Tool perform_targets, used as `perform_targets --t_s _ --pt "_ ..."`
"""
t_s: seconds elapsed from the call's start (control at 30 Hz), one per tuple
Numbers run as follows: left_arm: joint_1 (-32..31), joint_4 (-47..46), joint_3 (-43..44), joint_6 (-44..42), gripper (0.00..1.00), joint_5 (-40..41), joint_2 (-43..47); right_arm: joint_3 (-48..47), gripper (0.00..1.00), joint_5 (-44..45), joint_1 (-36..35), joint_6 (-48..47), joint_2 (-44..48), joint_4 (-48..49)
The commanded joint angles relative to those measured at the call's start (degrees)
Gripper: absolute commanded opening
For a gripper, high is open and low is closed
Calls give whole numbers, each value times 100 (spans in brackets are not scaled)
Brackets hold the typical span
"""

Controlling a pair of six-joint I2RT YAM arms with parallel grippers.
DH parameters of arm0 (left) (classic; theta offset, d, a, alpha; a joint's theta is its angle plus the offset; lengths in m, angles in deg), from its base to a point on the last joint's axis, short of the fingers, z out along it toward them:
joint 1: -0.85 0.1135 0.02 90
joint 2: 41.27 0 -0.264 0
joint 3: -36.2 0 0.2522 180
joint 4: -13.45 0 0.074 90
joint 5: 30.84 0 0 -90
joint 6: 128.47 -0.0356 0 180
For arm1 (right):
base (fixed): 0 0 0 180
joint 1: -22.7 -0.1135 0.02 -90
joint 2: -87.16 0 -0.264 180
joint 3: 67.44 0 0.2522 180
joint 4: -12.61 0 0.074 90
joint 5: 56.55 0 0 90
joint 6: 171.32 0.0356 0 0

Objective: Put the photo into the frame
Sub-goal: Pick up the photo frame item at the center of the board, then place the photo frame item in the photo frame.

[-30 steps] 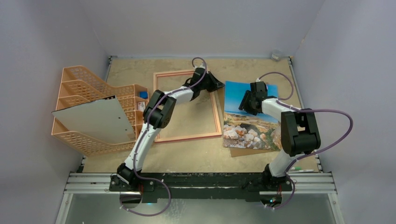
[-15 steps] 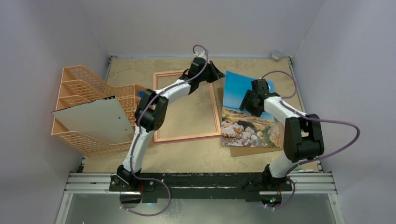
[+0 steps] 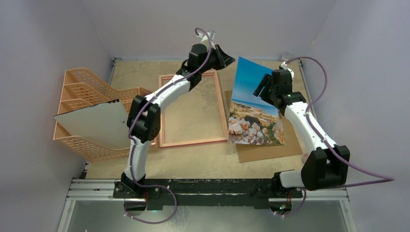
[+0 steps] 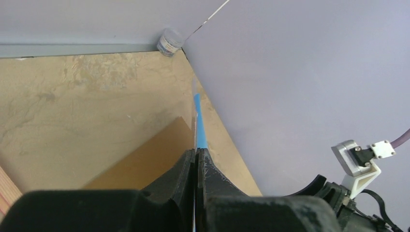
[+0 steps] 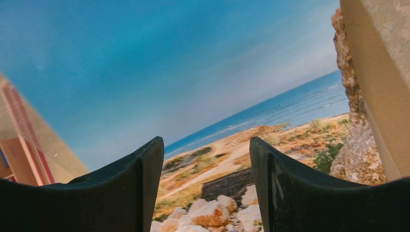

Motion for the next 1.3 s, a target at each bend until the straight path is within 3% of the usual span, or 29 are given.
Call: perform_targets --t_s 0.0,0.2,0.43,0.67,0.83,0.93,1.13,1.27 --pt "-38 -175 243 -335 0 -132 671 -278 69 93 -2 93 469 39" --pt "-55 -374 40 -570 0 280 1290 -302 72 -390 -1 86 887 621" --pt "51 612 296 -1511 0 691 1756 -582 76 -1136 -4 85 773 1272" --pt "419 818 400 -1696 0 75 2266 -654 91 -2105 -1 3 654 2270" --pt "691 1582 1226 -1826 0 -456 2317 -813 98 -2418 -2 2 522 2893" --pt "855 1864 1568 -1811 0 -528 2373 -923 99 -2557 -1 97 392 3139" --pt "1042 2112 1920 -1817 0 -592 2636 -489 99 -3224 -1 765 86 4893" --pt "1043 1406 1483 -1550 0 -1131 3060 -734 99 -3538 0 875 -356 5256"
